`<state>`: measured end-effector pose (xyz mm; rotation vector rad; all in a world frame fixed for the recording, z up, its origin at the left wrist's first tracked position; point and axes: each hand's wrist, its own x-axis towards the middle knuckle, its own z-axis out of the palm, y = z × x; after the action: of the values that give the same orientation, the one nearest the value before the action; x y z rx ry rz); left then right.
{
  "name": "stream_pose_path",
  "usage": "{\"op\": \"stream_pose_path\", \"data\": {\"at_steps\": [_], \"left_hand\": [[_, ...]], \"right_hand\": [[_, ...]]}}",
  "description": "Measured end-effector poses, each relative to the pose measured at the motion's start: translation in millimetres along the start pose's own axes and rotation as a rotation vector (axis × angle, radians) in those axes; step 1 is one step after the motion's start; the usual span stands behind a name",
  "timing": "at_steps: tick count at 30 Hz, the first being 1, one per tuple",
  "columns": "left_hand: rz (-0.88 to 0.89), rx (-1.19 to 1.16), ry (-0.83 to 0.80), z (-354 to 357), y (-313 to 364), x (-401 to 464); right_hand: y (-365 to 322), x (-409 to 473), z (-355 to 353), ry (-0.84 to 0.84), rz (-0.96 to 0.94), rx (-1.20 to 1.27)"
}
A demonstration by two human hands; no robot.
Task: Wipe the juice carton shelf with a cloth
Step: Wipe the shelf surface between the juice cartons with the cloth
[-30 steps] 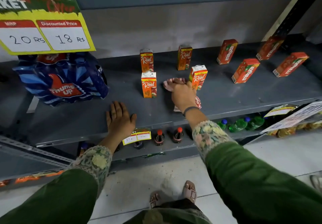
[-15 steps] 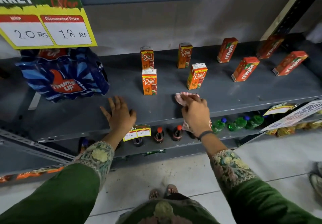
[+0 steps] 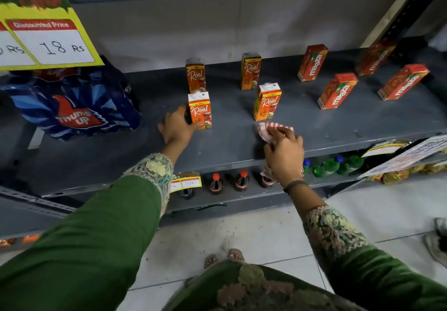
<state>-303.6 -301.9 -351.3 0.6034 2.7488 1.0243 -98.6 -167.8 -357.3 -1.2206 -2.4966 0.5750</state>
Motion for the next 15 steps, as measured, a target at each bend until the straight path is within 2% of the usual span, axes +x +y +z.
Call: {"op": "stream_pose_path", "data": {"at_steps": [5, 8, 13, 15], "left_hand": [[0.015, 0.052, 0.018, 2, 1, -7], [-0.008, 0.018, 0.09, -7, -15, -14], [-0.038, 0.094, 0.229, -36, -59, -44], [-0.046, 0.155, 0.243, -51, -80, -53]], "right_hand": [[-16, -3, 11, -0.107, -0.046, -0.126], [-46, -20, 23, -0.179, -0.172, -0.172], [-99, -55, 48, -0.335, -0.522, -0.096], [-104, -53, 51, -0.277, -0.48, -0.054]]}}
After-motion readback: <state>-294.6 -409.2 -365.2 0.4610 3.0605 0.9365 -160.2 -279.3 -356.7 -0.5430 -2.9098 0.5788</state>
